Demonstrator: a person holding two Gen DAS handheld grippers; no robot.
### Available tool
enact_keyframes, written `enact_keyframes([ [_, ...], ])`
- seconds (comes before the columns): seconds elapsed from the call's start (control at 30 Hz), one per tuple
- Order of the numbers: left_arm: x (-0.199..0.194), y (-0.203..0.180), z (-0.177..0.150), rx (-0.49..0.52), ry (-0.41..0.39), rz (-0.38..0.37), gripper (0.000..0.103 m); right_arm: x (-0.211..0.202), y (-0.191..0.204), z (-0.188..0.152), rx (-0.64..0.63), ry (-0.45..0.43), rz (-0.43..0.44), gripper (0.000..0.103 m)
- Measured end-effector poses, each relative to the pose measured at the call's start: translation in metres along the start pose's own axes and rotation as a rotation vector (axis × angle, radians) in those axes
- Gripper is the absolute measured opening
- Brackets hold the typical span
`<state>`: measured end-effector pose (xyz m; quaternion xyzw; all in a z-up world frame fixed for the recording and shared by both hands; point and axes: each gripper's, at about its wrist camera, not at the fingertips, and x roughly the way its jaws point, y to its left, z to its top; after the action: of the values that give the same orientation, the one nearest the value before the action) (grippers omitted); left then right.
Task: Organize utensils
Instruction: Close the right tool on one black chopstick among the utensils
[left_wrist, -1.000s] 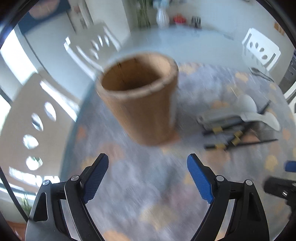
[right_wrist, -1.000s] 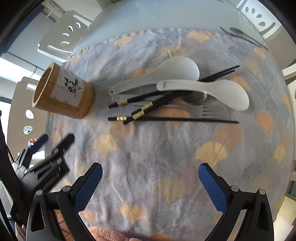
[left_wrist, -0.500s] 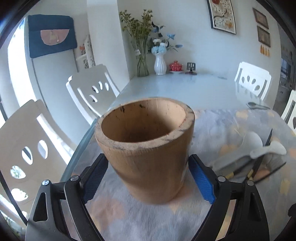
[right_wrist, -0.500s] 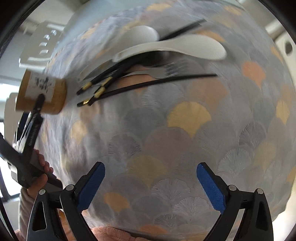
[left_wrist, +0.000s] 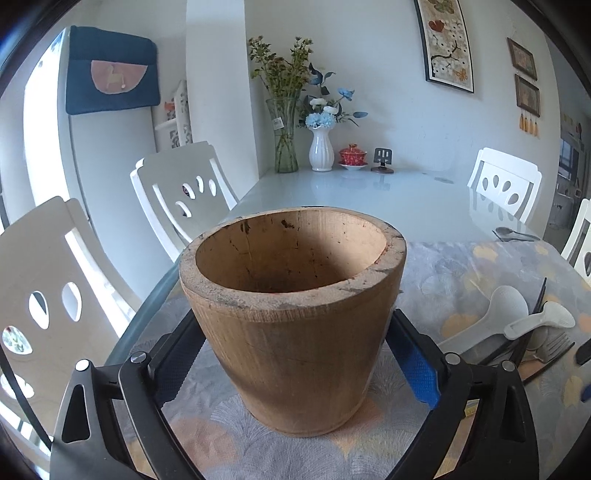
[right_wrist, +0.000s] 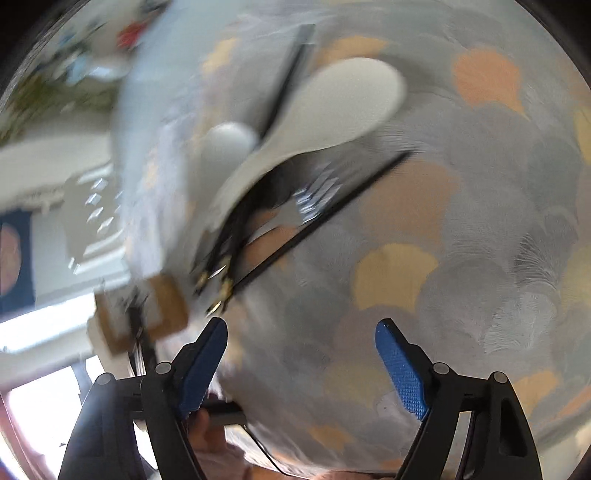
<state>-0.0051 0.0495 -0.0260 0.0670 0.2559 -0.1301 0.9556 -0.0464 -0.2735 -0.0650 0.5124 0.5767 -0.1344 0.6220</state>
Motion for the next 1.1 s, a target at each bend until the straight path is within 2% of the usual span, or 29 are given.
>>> enact_keyframes([
  [0.07, 0.0, 0.0, 0.0, 0.0, -0.002, 0.0, 0.097, 0.003, -0.004, 0.009, 0.046, -0.018, -0.033, 0.05],
  [0.2, -0.001, 0.0, -0.001, -0.006, -0.005, -0.006, 0.097, 0.013, -0.003, 0.023, 0.137, -0.009, -0.047, 0.05],
  [0.33, -0.002, 0.002, 0.0, -0.008, -0.006, -0.008, 0.097, 0.017, 0.023, 0.035, 0.12, -0.027, -0.082, 0.05],
  [0.37, -0.002, 0.002, 0.0, -0.009, -0.007, -0.008, 0.097, 0.019, 0.027, 0.041, 0.123, -0.025, -0.108, 0.05],
  [0.57, 0.0, 0.002, 0.0, -0.014, 0.005, -0.013, 0.097, 0.041, 0.068, 0.037, 0.088, -0.065, -0.39, 0.054],
  [0.67, 0.001, 0.003, 0.0, -0.018, 0.009, -0.018, 0.097, 0.05, 0.09, 0.028, -0.006, -0.13, -0.509, 0.052],
  [0.7, 0.001, 0.002, 0.0, -0.018, 0.008, -0.018, 0.097, 0.053, 0.098, 0.024, -0.08, -0.137, -0.53, 0.049],
  [0.73, 0.001, 0.003, 0.0, -0.018, 0.008, -0.019, 0.097, 0.054, 0.102, 0.021, -0.129, -0.132, -0.531, 0.048],
  [0.77, 0.001, 0.003, -0.001, -0.019, 0.008, -0.019, 0.097, 0.055, 0.104, 0.019, -0.16, -0.126, -0.526, 0.041],
  [0.8, 0.001, 0.003, 0.0, -0.019, 0.007, -0.019, 0.097, 0.053, 0.103, 0.016, -0.2, -0.126, -0.516, 0.031],
  [0.83, 0.001, 0.003, -0.001, -0.02, 0.006, -0.02, 0.097, 0.05, 0.1, 0.015, -0.228, -0.129, -0.506, 0.026],
  [0.9, 0.0, 0.003, -0.001, -0.022, 0.004, -0.022, 0.097, 0.041, 0.09, 0.013, -0.241, -0.115, -0.465, 0.009],
  [1.0, 0.0, 0.002, -0.001, -0.023, 0.004, -0.024, 0.097, 0.031, 0.074, 0.006, -0.329, -0.079, -0.408, 0.006],
  [1.1, 0.0, 0.002, -0.001, -0.019, 0.004, -0.019, 0.097, 0.025, 0.062, 0.001, -0.409, -0.048, -0.398, 0.006],
])
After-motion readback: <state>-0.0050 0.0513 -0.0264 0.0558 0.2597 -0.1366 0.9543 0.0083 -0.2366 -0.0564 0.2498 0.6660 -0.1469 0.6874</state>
